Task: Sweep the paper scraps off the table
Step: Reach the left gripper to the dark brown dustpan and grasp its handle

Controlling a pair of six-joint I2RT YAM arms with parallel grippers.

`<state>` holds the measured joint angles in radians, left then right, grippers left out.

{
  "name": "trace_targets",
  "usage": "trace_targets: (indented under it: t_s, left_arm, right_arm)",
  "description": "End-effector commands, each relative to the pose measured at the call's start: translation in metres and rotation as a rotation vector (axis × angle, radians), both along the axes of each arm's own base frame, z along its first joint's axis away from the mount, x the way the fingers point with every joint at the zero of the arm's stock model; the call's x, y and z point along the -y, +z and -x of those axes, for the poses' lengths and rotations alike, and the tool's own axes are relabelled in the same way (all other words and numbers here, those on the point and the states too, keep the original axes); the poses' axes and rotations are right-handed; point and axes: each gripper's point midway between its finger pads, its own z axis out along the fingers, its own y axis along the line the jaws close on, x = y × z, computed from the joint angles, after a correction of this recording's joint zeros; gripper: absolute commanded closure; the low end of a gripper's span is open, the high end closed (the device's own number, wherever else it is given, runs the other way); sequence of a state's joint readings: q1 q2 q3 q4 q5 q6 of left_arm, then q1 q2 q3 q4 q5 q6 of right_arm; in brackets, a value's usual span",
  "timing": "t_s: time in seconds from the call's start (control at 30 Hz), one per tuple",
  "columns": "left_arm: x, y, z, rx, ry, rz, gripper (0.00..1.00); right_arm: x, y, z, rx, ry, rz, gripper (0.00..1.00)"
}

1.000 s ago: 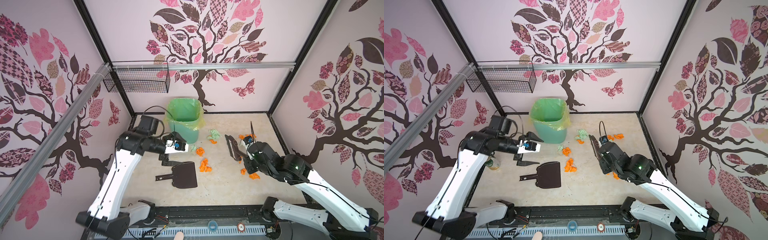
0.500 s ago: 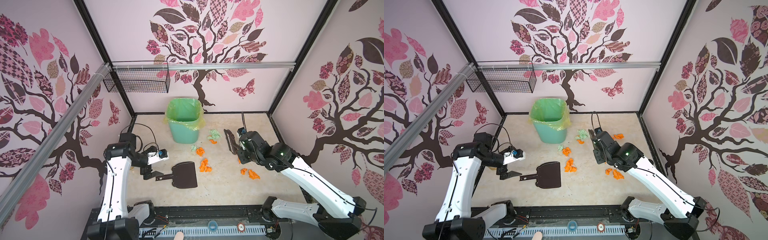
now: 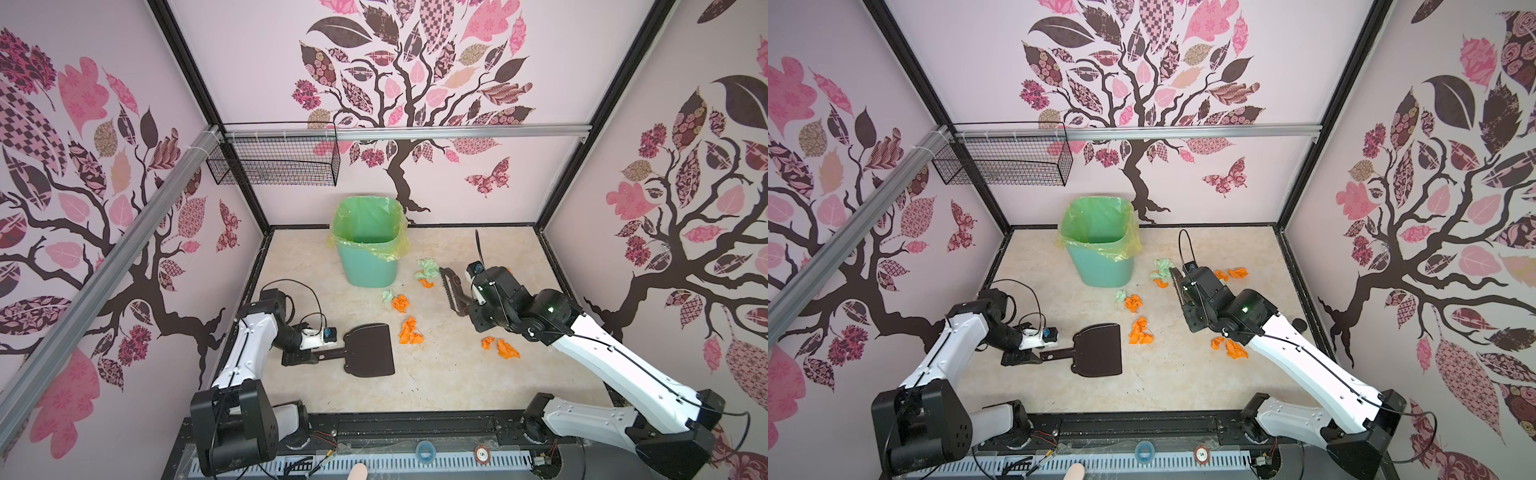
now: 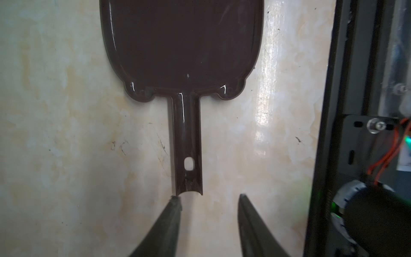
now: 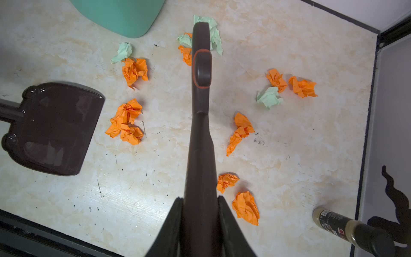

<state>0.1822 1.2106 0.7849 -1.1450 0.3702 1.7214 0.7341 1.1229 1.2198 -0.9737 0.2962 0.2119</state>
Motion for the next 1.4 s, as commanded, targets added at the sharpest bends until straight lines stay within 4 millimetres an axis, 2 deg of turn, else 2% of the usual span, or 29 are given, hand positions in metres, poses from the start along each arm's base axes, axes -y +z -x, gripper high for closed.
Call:
trace_targets:
  t_s: [0.0,0.13,0.23,0.4,0.53,1.03,1.23,1.3,1.37]
  left_arm:
    - [0.007,-0.012,-0.011,0.084,0.004,-0.011,0.71]
    - [0.015,-0.017,-0.005,0.022,0.008,0.012,0.71]
    - [0.018,-0.025,-0.008,-0.031,0.02,0.021,0.69]
    - [0.023,-0.034,-0.013,-0.104,0.032,0.028,0.74]
    - [0.025,-0.038,-0.015,-0.078,0.033,0.029,0.74]
    - [0.018,-0.077,-0.014,0.001,0.026,-0.04,0.75]
    - [0.018,-0.084,-0.018,0.004,0.036,-0.068,0.85]
    - [0.016,-0.09,-0.018,-0.003,0.029,-0.101,0.97]
    - [0.014,-0.097,-0.014,-0.018,0.021,-0.129,1.0]
  right_arm:
    - [-0.001,0.016,-0.007,0.053,-0.004,-0.036,1.0]
    - [-0.002,0.019,-0.009,0.056,-0.004,-0.048,1.0]
    - [-0.004,0.014,-0.01,0.046,-0.002,-0.049,1.0]
    - [-0.005,0.009,-0.012,0.034,-0.003,-0.048,1.0]
    - [-0.004,0.01,-0.011,0.033,-0.005,-0.048,1.0]
    - [-0.01,0.01,-0.014,0.019,0.007,-0.064,1.0]
    - [-0.013,0.01,-0.014,0.013,0.014,-0.079,1.0]
    - [-0.013,0.012,-0.014,0.015,0.014,-0.082,1.0]
    - [-0.013,0.014,-0.014,0.015,0.013,-0.083,1.0]
